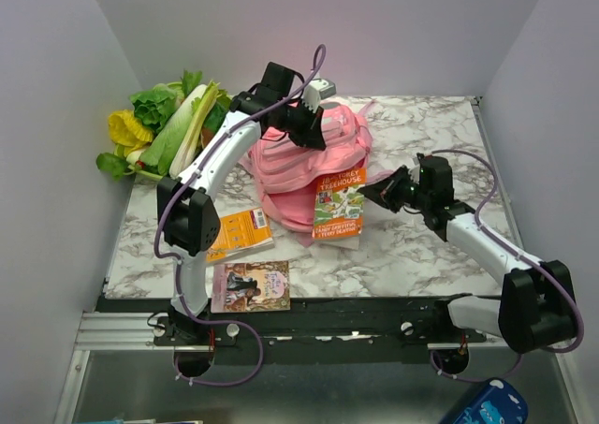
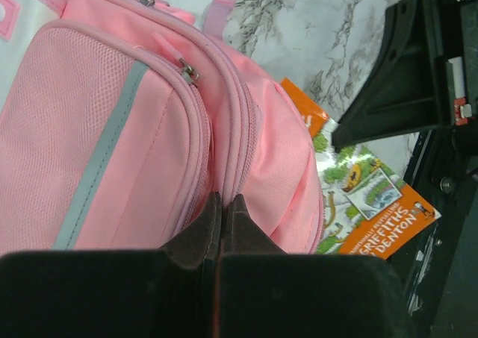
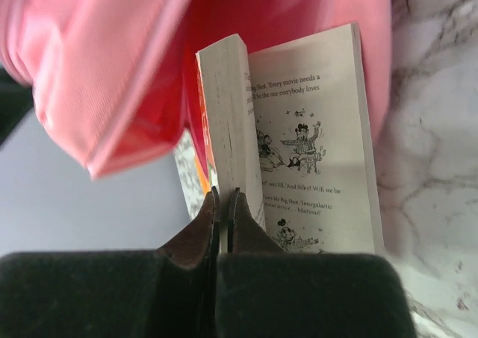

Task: Pack the student bag
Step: Pick up the book from the center of the board, then place the book in the student bag.

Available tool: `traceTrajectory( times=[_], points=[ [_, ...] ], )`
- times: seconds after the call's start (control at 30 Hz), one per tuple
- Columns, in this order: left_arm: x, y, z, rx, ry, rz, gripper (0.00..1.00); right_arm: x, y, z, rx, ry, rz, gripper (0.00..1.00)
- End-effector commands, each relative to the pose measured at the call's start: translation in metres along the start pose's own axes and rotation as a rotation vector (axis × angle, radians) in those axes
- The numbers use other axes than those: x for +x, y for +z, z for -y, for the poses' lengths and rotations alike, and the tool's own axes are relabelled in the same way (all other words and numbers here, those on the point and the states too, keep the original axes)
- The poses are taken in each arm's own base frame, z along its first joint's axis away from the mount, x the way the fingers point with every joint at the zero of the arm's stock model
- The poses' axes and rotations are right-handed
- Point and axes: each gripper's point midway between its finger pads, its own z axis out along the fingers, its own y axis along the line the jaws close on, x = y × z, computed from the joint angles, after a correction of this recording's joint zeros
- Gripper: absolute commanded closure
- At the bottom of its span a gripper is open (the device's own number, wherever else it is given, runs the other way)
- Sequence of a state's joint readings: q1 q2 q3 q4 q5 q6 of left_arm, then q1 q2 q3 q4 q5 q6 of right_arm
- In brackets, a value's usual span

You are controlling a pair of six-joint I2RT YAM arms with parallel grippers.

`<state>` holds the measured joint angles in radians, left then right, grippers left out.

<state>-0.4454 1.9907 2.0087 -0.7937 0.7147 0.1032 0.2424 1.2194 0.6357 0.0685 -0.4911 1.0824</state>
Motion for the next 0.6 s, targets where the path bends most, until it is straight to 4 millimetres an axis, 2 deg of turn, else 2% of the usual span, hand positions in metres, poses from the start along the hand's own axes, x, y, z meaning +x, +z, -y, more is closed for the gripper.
traceTrajectory(
  times=[0.0,0.07,0.1,0.2,0.3,0.33,0.37,0.43,0.47,0.53,0.57],
  points=[
    [-0.047,-0.012,0.053,0.097,0.088,0.102,1.0,-0.062,0.003,-0.04,-0.025,0.071,0.247,1.0],
    [-0.049,-0.009,0.06,0.122,0.079,0.104,1.0,-0.076,0.004,-0.038,-0.02,0.108,0.322,0.99],
    [-0.051,-0.007,0.062,0.13,0.079,0.111,1.0,-0.089,0.005,-0.031,0.001,0.122,0.397,0.99],
    [-0.058,-0.008,0.066,0.148,0.079,0.135,1.0,-0.105,0.014,-0.012,0.029,0.22,0.519,1.0],
    [-0.066,-0.01,0.068,0.159,0.094,0.154,1.0,-0.109,0.032,-0.023,-0.002,0.268,0.589,1.0],
    [-0.067,-0.01,0.069,0.161,0.094,0.154,1.0,-0.107,0.046,-0.023,-0.006,0.288,0.581,0.99],
    [-0.069,-0.009,0.068,0.161,0.095,0.155,1.0,-0.101,0.057,-0.04,-0.043,0.278,0.572,0.99],
    [-0.066,-0.009,0.067,0.161,0.081,0.142,1.0,-0.107,0.073,-0.048,-0.051,0.268,0.635,1.0],
    [-0.064,-0.009,0.066,0.161,0.077,0.136,1.0,-0.1,0.081,-0.056,-0.059,0.259,0.639,1.0],
    [-0.06,-0.011,0.063,0.16,0.07,0.126,1.0,-0.111,0.085,-0.075,-0.113,0.257,0.71,0.99],
    [-0.057,-0.012,0.061,0.158,0.064,0.122,1.0,-0.113,0.093,-0.069,-0.097,0.257,0.72,0.99]
  ],
)
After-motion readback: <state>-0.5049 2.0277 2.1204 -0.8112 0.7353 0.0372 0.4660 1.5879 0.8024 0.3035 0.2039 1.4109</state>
